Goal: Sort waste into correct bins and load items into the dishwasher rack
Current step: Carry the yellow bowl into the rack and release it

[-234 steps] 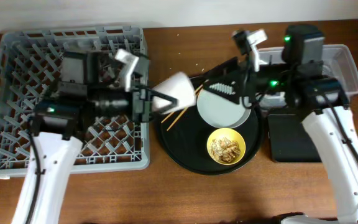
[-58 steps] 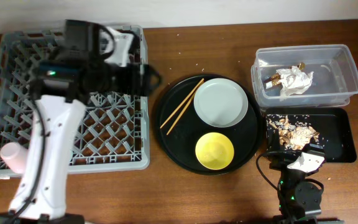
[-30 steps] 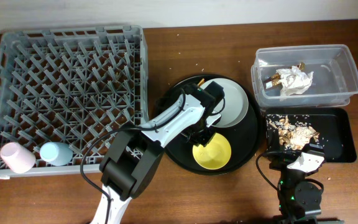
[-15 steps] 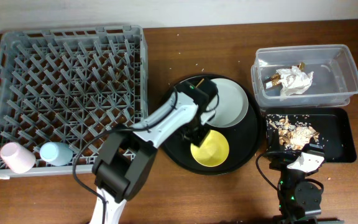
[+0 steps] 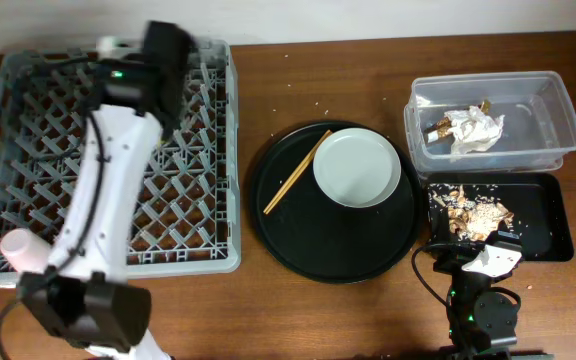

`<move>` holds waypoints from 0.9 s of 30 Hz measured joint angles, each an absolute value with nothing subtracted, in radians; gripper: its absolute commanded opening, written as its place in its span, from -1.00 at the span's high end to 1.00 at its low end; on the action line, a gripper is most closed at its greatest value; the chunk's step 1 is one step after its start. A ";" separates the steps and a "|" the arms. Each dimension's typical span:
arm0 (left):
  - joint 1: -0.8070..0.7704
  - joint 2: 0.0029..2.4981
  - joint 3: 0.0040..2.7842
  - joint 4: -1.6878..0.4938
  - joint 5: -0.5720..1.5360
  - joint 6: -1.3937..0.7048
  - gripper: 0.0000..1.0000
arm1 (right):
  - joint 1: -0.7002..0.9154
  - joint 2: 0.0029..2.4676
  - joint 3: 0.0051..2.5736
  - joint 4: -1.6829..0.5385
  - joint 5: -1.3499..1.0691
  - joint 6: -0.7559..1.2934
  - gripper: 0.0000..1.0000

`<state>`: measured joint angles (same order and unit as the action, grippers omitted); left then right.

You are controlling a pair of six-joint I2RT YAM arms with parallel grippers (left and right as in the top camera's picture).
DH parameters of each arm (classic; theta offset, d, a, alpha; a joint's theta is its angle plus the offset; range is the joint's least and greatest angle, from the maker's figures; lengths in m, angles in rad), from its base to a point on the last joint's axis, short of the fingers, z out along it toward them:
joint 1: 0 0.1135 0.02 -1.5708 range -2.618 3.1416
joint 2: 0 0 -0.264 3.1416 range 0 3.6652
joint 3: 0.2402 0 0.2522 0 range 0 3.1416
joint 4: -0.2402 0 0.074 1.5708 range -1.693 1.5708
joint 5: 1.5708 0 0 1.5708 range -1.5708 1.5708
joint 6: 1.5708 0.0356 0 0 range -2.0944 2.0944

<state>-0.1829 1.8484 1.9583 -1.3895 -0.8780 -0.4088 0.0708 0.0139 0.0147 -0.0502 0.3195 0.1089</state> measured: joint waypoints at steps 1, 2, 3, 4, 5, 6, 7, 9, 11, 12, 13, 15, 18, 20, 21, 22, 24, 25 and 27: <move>-0.143 1.863 1.935 -1.373 -0.937 -0.429 1.00 | 0.071 0.014 0.015 -0.050 0.319 0.109 -0.97; -0.083 1.893 1.880 -1.314 -1.033 -0.463 1.00 | 0.071 0.014 0.015 -0.051 0.319 0.109 -0.97; -0.064 1.908 1.847 -1.271 -1.080 -0.473 1.00 | 0.071 0.014 0.015 -0.051 0.319 0.109 -0.97; -0.053 1.921 1.812 -1.227 -1.124 -0.483 1.00 | 0.071 0.014 0.015 -0.050 0.319 0.108 -0.97; -0.050 1.936 1.789 -1.192 -1.162 -0.490 1.00 | 0.071 0.014 0.015 -0.051 0.319 0.108 -0.97; -0.050 1.956 1.775 -1.168 -1.197 -0.494 1.00 | 0.071 0.014 0.015 -0.050 0.319 0.109 -0.97; -0.051 1.974 1.769 -1.158 -1.218 -0.495 1.00 | 0.071 0.014 0.015 -0.050 0.319 0.109 -0.97; -0.051 2.021 1.767 -1.139 -1.245 -0.495 1.00 | 0.071 0.014 0.015 -0.050 0.319 0.108 -0.97; -0.051 2.076 1.763 -1.135 -1.257 -0.495 1.00 | 0.071 0.014 0.015 -0.051 0.319 0.108 -0.97; -0.051 2.112 1.763 -1.134 -1.264 -0.495 1.00 | 0.071 0.014 0.015 -0.050 0.319 0.109 -0.97; -0.051 2.154 1.762 -1.132 -1.280 -0.498 1.00 | 0.071 0.014 0.015 -0.050 0.319 0.109 -0.97; -0.058 2.168 1.762 -1.133 -1.313 -0.500 1.00 | 0.071 0.014 0.015 -0.050 0.319 0.109 -0.97; -0.074 2.170 1.762 -1.155 -1.323 -0.500 0.90 | 0.071 0.014 0.015 -0.050 0.319 0.108 -0.97; -0.089 2.170 1.762 -1.186 -1.328 -0.506 -0.02 | 0.071 0.014 0.015 -0.050 0.319 0.109 -0.97; -0.104 2.170 1.762 -1.204 -1.303 -0.505 -0.24 | 0.071 0.014 0.015 -0.050 0.319 0.109 -0.97; -0.125 2.172 1.761 -1.217 -1.264 -0.503 -0.33 | 0.071 0.014 0.015 -0.050 0.319 0.108 -0.97; -0.157 2.172 1.761 -1.258 -1.142 -0.506 -0.41 | 0.071 0.014 0.015 -0.051 0.319 0.108 -0.97; -0.162 2.172 1.761 -1.288 -1.029 -0.506 -0.42 | 0.071 0.014 0.015 -0.051 0.319 0.108 -0.97; -0.160 2.172 1.768 -1.339 -0.828 -0.501 -0.37 | 0.071 0.014 0.015 -0.050 0.319 0.109 -0.97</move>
